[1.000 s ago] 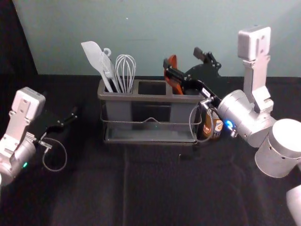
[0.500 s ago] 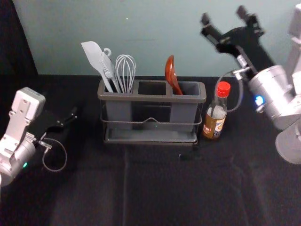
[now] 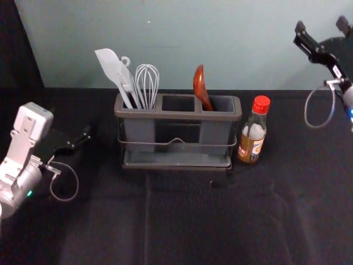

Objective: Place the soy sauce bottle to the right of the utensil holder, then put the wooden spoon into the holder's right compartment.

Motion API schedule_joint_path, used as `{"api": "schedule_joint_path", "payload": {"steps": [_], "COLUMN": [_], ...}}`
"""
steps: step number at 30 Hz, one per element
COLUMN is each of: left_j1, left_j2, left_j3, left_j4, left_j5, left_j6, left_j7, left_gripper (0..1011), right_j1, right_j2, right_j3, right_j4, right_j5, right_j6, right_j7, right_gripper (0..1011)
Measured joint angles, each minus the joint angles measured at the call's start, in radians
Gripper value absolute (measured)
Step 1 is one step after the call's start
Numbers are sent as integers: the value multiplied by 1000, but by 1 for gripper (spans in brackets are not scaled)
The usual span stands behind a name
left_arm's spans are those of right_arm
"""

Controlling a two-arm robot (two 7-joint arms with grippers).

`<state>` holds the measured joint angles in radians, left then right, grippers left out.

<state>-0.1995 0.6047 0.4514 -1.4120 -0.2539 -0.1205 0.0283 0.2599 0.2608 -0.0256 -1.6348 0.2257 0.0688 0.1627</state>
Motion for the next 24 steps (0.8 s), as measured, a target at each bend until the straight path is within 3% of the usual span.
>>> {"api": "schedule_joint_path", "payload": {"steps": [5,17,24], "left_j1": [0,0,0], "left_j2": [0,0,0], "left_j3": [0,0,0], "left_j4": [0,0,0], "left_j5": [0,0,0], "left_j6": [0,0,0], "left_j7": [0,0,0], "left_gripper": [1000,1000,1000], "right_j1": [3,10,11], "right_j2": [26,60,78], "right_j3": [0,-32,-53], "right_j4": [50,170,244], "right_j5": [19,21,51], "right_j6": [37,78,121], "right_j7": [46,88,129], "right_gripper": [1003,1003,1003]}}
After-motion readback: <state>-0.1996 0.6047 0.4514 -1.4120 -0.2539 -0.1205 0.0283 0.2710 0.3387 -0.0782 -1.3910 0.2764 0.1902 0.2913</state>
